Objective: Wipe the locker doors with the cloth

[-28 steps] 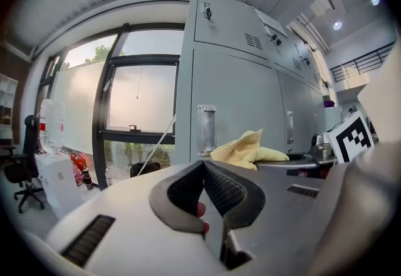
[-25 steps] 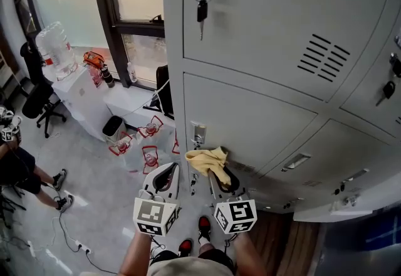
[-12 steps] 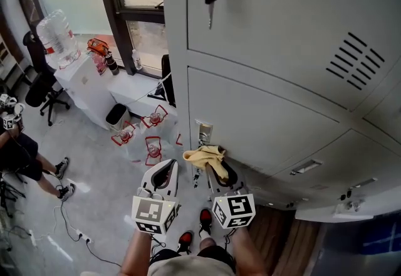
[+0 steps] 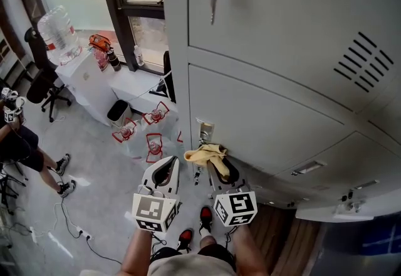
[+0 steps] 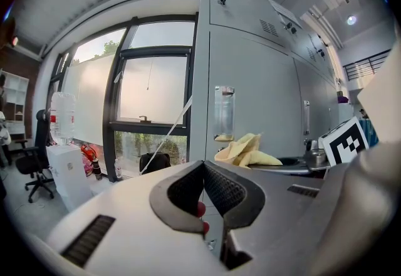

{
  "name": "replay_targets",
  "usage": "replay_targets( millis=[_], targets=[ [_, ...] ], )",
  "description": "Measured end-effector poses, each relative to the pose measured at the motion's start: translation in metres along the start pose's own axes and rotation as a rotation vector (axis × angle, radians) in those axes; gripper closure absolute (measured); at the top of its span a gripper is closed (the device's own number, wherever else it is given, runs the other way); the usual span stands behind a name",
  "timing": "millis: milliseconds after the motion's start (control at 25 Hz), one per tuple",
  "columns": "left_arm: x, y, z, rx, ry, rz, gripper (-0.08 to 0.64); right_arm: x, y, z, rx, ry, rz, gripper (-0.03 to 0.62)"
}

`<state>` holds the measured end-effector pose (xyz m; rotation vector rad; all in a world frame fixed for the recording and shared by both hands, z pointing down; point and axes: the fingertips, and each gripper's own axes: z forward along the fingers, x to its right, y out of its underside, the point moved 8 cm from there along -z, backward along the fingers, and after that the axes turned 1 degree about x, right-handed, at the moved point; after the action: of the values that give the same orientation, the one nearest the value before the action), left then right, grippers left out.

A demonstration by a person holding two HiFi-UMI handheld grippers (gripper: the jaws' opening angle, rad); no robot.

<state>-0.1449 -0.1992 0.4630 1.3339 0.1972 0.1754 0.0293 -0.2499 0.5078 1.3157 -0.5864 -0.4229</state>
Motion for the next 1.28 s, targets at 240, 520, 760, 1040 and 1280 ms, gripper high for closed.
replay_targets(
  millis=[240,520,760,1040,1280],
  targets=[
    [0.001,-0.004,-0.005,0.011,0.002,0.004,0.537,0.005,-0.001,-0.009,-0.008,0.038,-0.011,0.456],
    [0.013,-0.01,-0.006,0.017,0.037,0.016,0.537,0.017,-0.004,-0.028,-0.007,0.105,-0.012,0.456],
    [0.027,-0.01,-0.001,0.022,0.084,0.03,0.537,0.031,0.002,-0.044,-0.005,0.161,-0.004,0.456],
    [0.045,-0.011,0.006,0.021,0.144,0.044,0.537,0.047,0.006,-0.065,-0.005,0.228,0.01,0.454],
    [0.059,-0.011,0.014,0.019,0.193,0.052,0.537,0.059,0.007,-0.081,-0.002,0.285,0.015,0.453]
  ],
)
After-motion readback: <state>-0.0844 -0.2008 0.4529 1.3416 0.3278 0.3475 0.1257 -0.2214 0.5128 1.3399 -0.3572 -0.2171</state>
